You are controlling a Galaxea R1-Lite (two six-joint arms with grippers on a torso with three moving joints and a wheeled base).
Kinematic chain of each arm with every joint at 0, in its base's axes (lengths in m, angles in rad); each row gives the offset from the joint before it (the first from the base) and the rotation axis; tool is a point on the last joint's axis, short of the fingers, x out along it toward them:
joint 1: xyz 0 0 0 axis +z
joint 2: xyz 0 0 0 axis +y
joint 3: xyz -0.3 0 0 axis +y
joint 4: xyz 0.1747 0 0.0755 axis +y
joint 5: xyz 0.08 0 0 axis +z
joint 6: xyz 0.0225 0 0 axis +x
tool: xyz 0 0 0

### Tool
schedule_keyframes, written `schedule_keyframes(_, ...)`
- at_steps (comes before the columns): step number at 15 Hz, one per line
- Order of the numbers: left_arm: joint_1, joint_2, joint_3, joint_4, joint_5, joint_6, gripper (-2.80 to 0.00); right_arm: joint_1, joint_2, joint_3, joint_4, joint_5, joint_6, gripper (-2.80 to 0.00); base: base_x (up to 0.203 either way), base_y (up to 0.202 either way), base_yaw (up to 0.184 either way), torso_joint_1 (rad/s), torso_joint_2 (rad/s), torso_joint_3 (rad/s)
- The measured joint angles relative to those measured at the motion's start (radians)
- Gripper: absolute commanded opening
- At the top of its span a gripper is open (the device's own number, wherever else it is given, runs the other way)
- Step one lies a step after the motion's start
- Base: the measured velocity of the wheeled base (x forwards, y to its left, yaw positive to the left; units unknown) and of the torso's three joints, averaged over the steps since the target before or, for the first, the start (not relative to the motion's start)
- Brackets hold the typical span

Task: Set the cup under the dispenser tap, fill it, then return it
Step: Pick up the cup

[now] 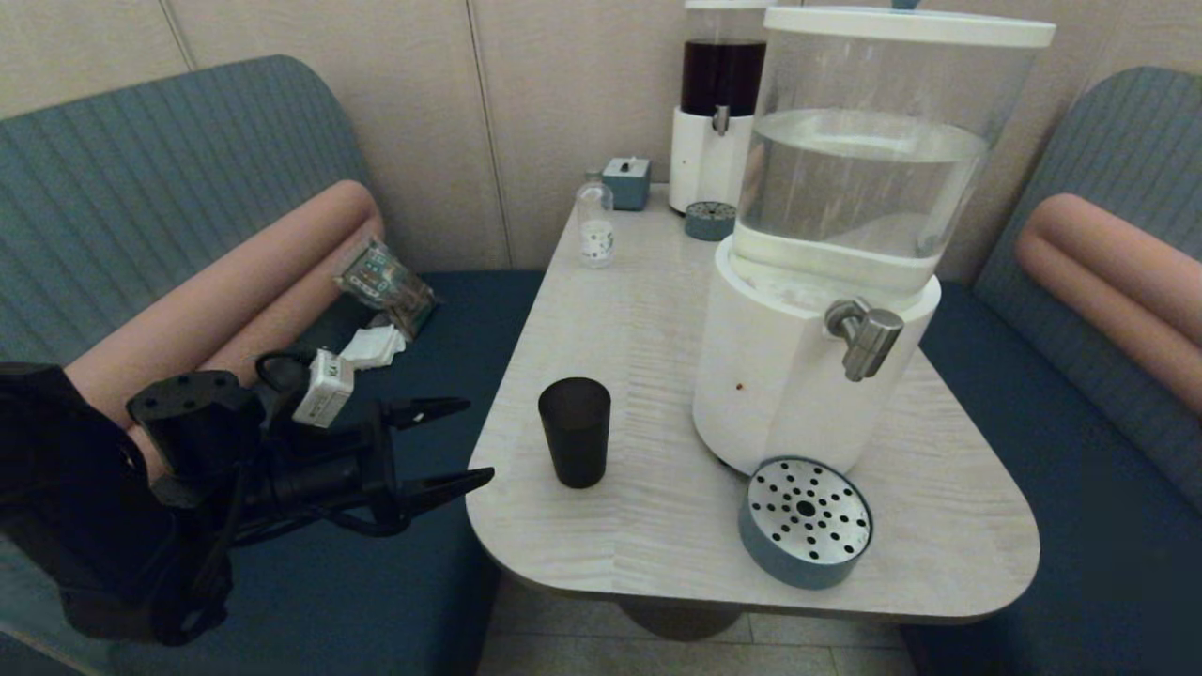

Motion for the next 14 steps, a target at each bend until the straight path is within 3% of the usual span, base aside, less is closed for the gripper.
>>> schedule_keyframes(9, -0.109, 0.233, -0.223, 0.0, 0.002, -0.012, 0.0, 0.0, 0.0, 0.0, 0.0, 0.001, 0.0, -2.8, 0.0, 0.0, 0.0, 0.0, 0.0, 0.0)
schedule_keyframes(14, -0.122, 0.314, -0.342, 0.0, 0.06, -0.026, 0.0, 0.0, 0.0, 0.0, 0.0, 0.0, 0.0, -2.8, 0.0, 0.0, 0.0, 0.0, 0.0, 0.0)
